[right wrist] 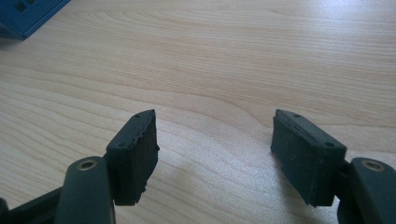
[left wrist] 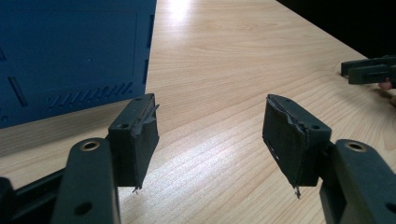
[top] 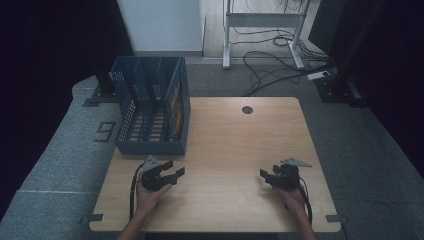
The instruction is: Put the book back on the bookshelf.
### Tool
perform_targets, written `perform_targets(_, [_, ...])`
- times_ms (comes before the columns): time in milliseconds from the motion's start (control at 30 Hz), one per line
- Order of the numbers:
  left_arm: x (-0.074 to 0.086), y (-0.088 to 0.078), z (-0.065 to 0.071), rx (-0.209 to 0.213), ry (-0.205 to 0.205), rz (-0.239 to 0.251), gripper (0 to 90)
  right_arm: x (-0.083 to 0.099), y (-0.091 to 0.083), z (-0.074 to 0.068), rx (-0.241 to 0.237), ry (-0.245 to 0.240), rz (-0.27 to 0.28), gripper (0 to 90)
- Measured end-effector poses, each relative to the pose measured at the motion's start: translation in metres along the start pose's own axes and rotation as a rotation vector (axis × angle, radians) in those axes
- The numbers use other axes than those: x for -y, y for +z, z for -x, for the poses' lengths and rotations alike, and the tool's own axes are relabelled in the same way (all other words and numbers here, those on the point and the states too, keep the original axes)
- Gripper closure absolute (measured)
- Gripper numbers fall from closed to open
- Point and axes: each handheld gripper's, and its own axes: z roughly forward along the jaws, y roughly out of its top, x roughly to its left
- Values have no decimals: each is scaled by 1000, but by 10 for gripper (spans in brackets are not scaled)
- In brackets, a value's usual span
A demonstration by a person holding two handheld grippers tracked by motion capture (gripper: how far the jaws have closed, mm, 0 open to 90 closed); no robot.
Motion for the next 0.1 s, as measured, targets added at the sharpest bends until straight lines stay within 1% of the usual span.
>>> perform_targets(100, [3, 1, -1, -16, 1, -13, 337, 0, 0, 0, -1, -6, -1, 308])
